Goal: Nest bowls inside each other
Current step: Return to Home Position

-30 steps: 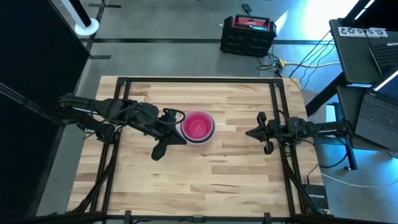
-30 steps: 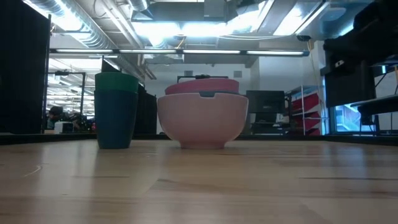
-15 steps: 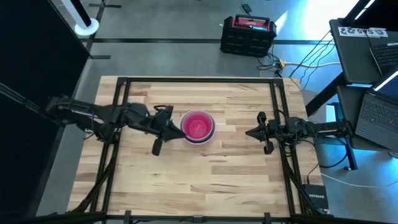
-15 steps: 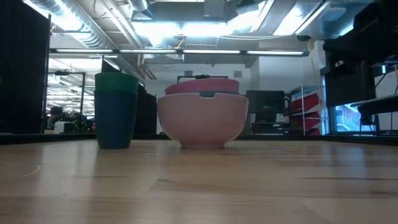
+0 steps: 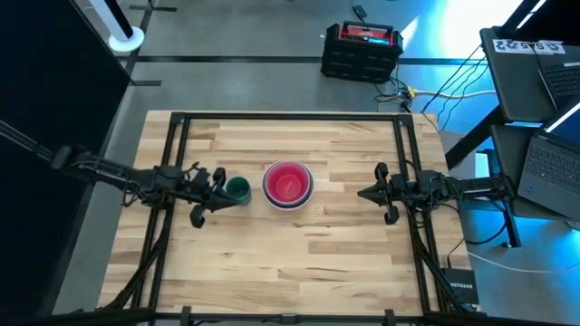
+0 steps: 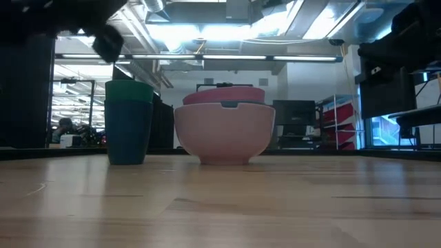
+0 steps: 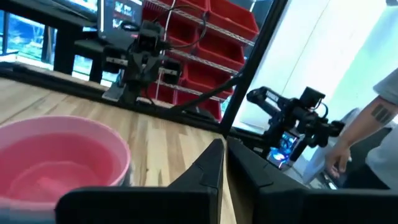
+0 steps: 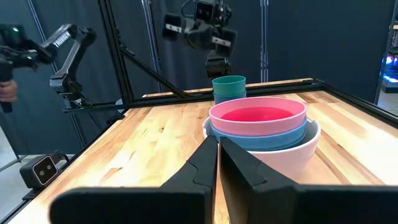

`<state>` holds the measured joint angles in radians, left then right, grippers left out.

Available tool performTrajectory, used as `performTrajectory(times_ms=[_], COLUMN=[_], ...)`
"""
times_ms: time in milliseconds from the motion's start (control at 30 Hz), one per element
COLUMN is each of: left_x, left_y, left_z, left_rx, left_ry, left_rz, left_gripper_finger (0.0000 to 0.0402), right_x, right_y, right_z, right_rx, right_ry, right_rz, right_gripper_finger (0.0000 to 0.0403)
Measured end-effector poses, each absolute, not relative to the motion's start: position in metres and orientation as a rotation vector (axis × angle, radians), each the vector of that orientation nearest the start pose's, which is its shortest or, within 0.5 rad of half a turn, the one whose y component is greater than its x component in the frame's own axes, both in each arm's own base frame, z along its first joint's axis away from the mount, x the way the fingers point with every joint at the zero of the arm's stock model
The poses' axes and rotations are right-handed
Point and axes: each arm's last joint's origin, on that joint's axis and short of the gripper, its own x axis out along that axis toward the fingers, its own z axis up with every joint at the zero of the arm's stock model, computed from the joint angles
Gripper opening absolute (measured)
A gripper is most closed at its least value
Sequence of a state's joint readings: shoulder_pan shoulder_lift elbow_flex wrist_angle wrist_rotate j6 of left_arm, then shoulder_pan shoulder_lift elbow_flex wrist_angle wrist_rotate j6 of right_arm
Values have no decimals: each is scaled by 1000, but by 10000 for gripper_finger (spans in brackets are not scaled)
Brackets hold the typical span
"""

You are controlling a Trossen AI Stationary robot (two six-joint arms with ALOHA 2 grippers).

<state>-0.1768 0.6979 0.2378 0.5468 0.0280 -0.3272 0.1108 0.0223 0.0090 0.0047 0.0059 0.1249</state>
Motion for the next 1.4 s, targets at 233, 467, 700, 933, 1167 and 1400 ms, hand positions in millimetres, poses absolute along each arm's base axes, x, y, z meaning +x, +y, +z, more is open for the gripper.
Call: performTrajectory(times_ms=[233, 467, 700, 933, 1167, 1400], left_x=[128, 115, 103, 98, 98, 99], left_y=[-24, -21, -9, -1, 3, 4], left_z=[189, 178, 159, 167, 166, 165], left_rx=[-326, -264, -203, -117, -76, -71], left_ry=[-104, -67, 97, -4, 1, 9], left_rz=[-223, -211, -85, -11, 36, 42], left_gripper_finger=[0, 0, 0, 0, 0, 0], right_x=[98, 98, 98, 98, 98, 98], right_y=[11, 11, 11, 11, 11, 11], right_z=[165, 165, 165, 165, 165, 165], right_rx=[124, 124, 124, 124, 124, 124], right_ry=[15, 15, 15, 15, 15, 15], right_rz=[104, 104, 104, 103, 103, 104], right_gripper_finger=[1, 1, 1, 1, 1, 1])
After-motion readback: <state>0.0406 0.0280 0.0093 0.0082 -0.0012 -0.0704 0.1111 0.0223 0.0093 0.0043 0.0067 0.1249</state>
